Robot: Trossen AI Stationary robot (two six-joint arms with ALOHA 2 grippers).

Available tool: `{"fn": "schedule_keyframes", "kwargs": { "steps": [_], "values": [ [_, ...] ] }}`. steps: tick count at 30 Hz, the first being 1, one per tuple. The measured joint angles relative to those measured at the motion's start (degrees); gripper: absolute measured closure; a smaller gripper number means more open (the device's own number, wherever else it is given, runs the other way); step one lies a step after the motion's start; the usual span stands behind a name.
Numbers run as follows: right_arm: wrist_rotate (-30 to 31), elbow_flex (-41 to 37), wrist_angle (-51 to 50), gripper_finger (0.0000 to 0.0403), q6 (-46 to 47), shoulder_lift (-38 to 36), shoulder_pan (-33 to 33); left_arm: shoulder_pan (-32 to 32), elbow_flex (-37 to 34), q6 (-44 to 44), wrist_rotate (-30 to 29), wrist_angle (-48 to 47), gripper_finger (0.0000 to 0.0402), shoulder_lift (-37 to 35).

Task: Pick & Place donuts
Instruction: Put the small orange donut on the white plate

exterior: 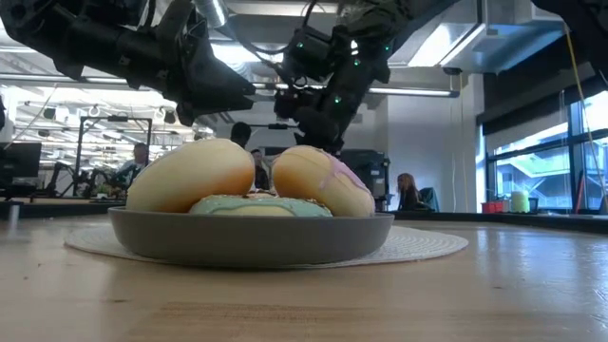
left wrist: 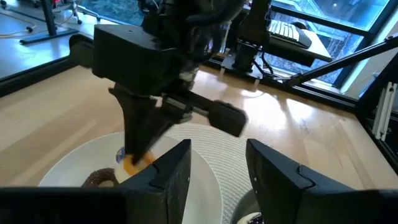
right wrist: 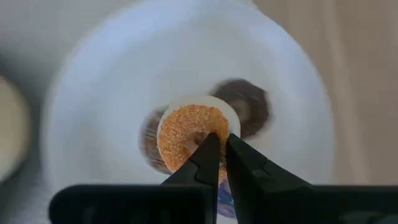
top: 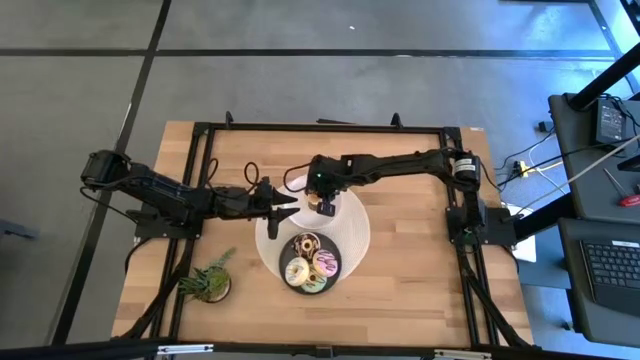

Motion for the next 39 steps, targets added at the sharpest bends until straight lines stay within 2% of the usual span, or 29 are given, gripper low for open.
{"fn": "schedule_keyframes", "kwargs": {
  "steps": [3,31,39],
  "values": [
    [4.07,-0.02,-0.62,0.0374,1.23,0.0,-0.02,0.0,0.0,0.0,-0.01,-0.02,0.0249,0.0],
    [3.45,-0.09,-1.24,0.0374,2.73,0.02,-0.07,0.0,0.0,-0.59,0.01,-0.04,0.0249,0.0],
    [3.47,-0.11,-1.55,0.0334,1.24,0.02,-0.07,0.0,0.0,-0.57,0.01,-0.04,0.0253,0.0]
  ]
}}
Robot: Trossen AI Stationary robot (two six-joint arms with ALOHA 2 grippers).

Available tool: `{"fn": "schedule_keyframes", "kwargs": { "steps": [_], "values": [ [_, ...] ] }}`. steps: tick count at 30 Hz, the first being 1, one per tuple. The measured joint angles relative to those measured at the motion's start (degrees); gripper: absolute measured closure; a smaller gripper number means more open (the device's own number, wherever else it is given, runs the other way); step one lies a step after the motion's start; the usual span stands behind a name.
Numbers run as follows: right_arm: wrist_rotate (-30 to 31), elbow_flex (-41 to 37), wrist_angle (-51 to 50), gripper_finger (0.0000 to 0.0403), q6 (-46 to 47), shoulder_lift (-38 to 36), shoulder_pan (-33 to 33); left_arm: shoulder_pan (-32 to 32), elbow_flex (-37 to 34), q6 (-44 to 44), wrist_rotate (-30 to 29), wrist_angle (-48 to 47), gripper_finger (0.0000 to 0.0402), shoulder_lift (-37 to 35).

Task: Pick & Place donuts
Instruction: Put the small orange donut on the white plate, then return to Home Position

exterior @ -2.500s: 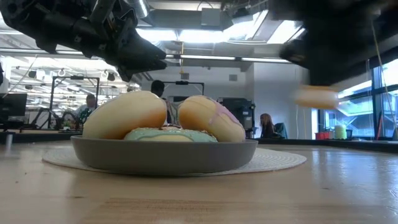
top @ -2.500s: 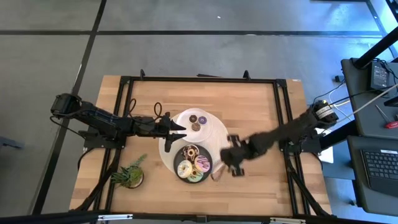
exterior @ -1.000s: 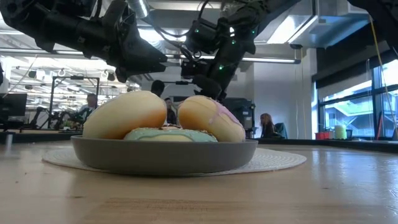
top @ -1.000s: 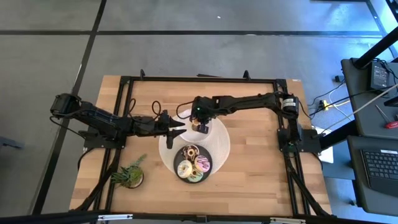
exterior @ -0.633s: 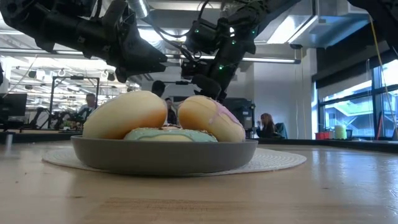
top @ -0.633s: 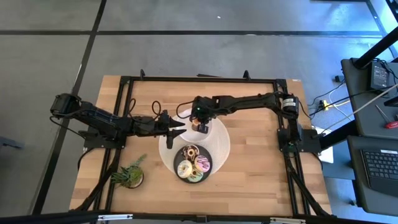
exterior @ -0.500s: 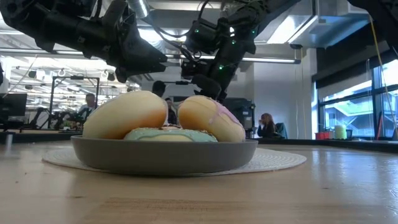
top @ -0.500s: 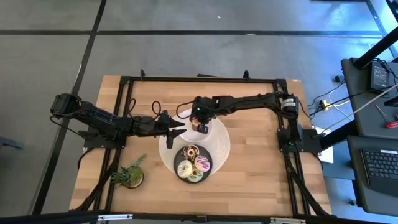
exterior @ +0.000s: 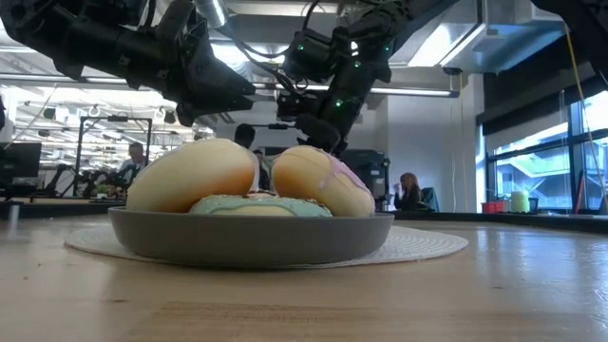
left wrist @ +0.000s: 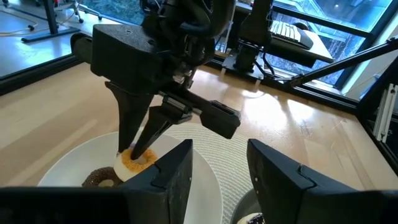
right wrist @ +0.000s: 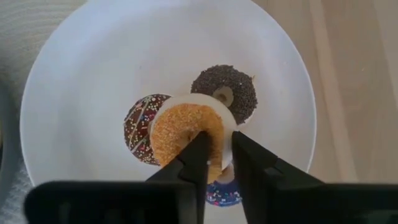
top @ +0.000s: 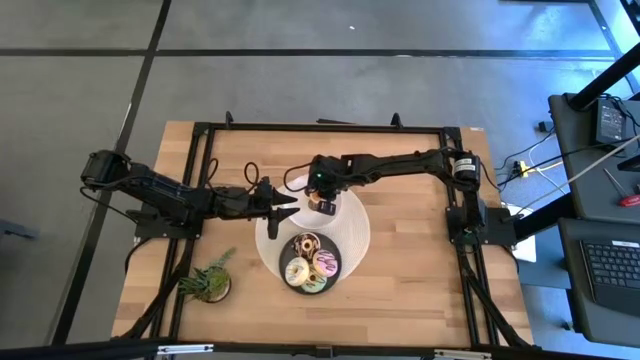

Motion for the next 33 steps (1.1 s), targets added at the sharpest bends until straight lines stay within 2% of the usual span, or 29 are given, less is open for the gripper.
{"fn": "schedule_keyframes", "kwargs": {
  "steps": [9,16,22,24,26,33],
  "values": [
    [0.13,0.0,-0.27,0.028,0.01,0.0,0.0,0.0,0.0,0.0,0.0,0.0,0.0249,0.0],
    [0.15,2.27,-3.7,0.0274,-0.21,-2.29,0.02,0.0,0.0,0.09,-0.01,-0.22,0.0253,0.0],
    [-0.94,3.22,-12.05,0.0274,0.1,-10.05,0.26,-0.01,0.0,0.13,0.19,-0.95,0.0251,-0.01],
    [-1.69,-0.23,-12.85,0.0274,-0.21,-14.79,1.09,0.0,0.0,0.15,2.35,-1.26,0.0252,-0.02],
    [-2.42,-6.87,-9.73,0.0274,-0.53,-20.97,2.69,-0.02,0.0,0.76,5.09,-1.15,0.0253,-0.19],
    [-2.38,-36.88,11.36,0.0274,8.07,-45.89,9.8,-0.94,-0.62,3.12,11.84,-2.58,0.025,-4.46]
  ]
}}
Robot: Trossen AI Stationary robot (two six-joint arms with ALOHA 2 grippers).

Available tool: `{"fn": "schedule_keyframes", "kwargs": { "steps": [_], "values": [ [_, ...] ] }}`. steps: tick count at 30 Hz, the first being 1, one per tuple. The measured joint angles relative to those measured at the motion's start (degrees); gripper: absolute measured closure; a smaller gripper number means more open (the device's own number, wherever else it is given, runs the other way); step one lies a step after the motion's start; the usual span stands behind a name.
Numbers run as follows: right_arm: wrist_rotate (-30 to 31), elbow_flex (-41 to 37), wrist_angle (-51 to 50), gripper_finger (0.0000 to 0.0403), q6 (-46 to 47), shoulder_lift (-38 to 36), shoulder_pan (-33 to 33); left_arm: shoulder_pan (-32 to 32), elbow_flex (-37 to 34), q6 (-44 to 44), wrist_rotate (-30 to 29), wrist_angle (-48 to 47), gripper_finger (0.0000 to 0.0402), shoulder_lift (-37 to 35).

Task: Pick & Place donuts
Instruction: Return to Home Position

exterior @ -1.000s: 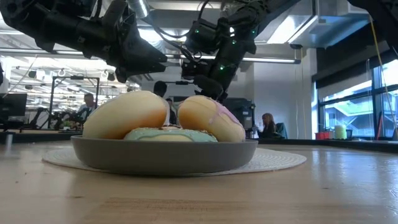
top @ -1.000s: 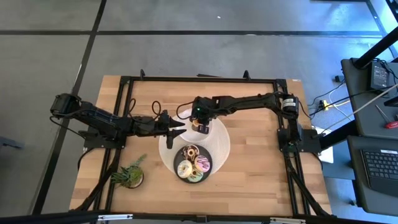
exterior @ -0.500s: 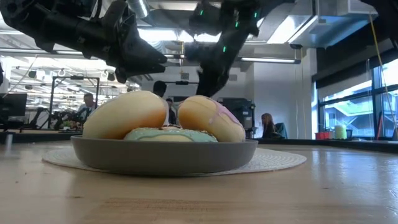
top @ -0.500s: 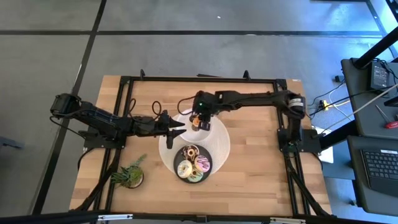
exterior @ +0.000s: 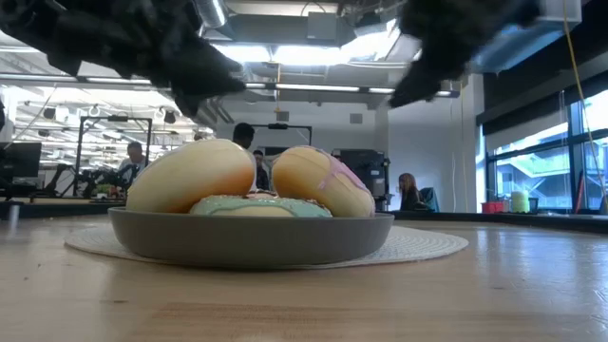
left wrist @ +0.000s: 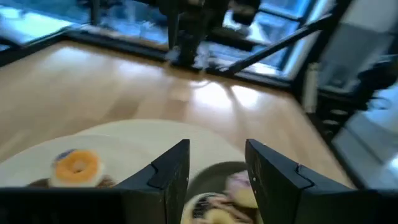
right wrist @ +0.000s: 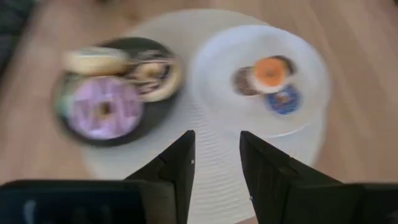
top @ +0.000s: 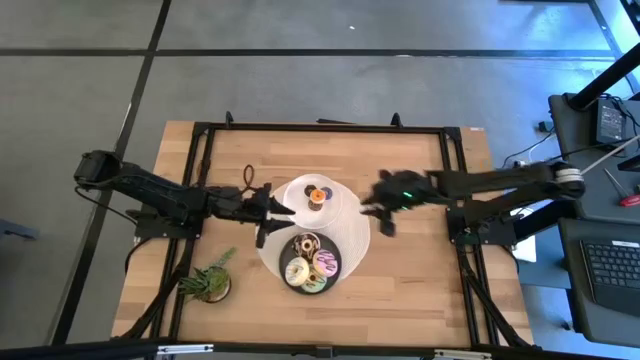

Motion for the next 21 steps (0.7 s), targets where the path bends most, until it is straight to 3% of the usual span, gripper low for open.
{"fn": "schedule_keyframes", "kwargs": {
  "steps": [8,11,18,21],
  "values": [
    [-0.13,-22.22,13.56,0.0274,6.15,-26.37,9.23,-4.48,-8.14,8.69,0.42,1.28,0.0253,-17.05],
    [0.07,-28.44,15.12,0.0274,9.85,-33.8,11.01,-5.63,-11.14,6.73,1.27,0.74,0.0253,-22.29],
    [-1.11,-43.19,33.16,0.0274,6.98,-45.45,14.96,-6.96,-17.82,4.12,3.79,1.71,0.0253,-30.88],
    [-1.12,-46.1,36.11,0.0274,6.29,-49.11,15.11,-6.95,-20.27,3.1,5.46,1.74,0.0254,-34.9]
  ]
}}
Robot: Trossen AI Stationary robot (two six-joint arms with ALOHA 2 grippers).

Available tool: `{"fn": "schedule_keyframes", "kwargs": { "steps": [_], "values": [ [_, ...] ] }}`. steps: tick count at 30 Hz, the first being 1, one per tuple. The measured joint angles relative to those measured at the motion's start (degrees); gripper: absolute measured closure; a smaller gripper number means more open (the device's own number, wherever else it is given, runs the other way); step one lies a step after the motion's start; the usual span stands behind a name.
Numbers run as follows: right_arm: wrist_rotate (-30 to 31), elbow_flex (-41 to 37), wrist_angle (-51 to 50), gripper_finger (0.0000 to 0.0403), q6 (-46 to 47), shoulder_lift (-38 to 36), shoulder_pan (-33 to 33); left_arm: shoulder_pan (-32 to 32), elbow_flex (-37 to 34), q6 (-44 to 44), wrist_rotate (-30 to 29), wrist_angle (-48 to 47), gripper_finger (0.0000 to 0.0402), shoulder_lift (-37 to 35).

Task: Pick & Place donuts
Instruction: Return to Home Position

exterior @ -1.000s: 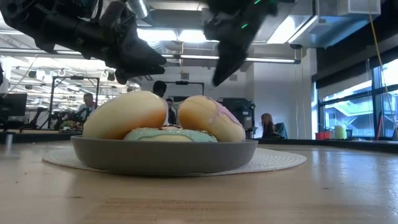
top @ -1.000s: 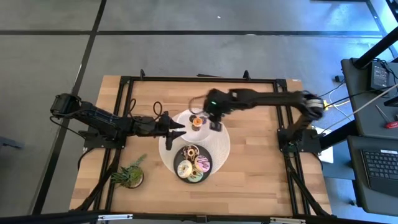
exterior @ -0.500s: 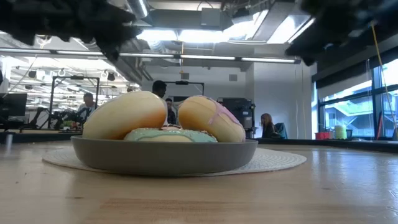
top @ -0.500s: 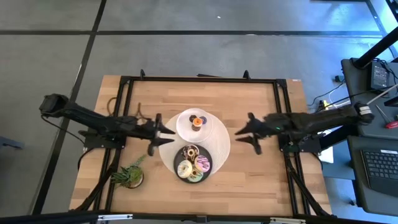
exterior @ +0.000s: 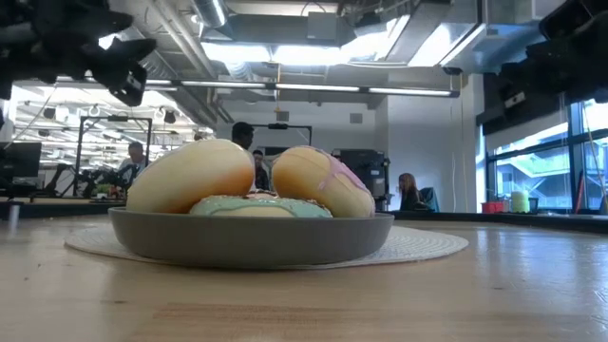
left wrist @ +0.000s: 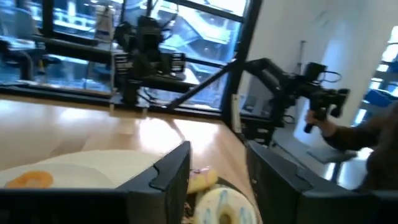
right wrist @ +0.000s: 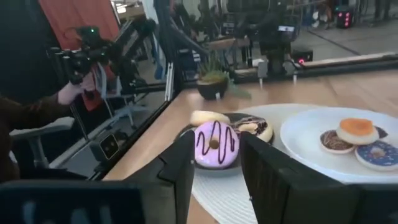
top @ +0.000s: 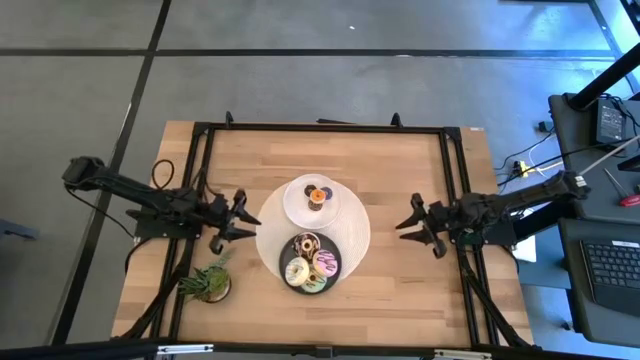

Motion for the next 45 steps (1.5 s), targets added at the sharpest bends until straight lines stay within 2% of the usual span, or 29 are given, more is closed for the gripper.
{"fn": "schedule_keyframes", "kwargs": {
  "steps": [4,8,12,17,22,27,36,45],
  "values": [
    [0.0,-0.62,-2.95,0.0274,0.33,-4.01,0.0,0.0,-0.11,0.11,3.46,-2.76,0.0251,-4.31],
    [0.02,-0.62,-5.75,0.0274,0.3,-6.16,0.0,0.0,-0.11,2.26,4.69,-3.93,0.0249,-7.67],
    [0.21,-0.62,-7.79,0.0274,-0.65,-7.5,0.0,0.0,-0.11,0.1,5.91,-8.92,0.0251,-11.42],
    [3.68,-0.62,-8.86,0.0274,-2.09,-9.48,-0.03,0.0,-0.11,-0.13,8.56,-14.72,0.0253,-17.31],
    [3.69,-0.62,-10.65,0.0274,-2.51,-11.61,-0.04,0.68,-0.11,2.76,8.61,-20.67,0.0251,-24.26],
    [4.12,-0.62,-12.13,0.0274,-4.29,-13.76,-0.04,2.29,-0.11,2.96,5.3,-29.01,0.0254,-30.69],
    [4.59,-0.62,-17.4,0.0274,-4.41,-19.63,-0.04,4.98,0.96,3.91,4.23,-34.04,0.0249,-30.72],
    [5.16,-0.62,-17.1,0.0274,-11.48,-20.31,-0.04,5.4,0.65,6.43,1.4,-35.78,0.0253,-29.86]
  ]
}}
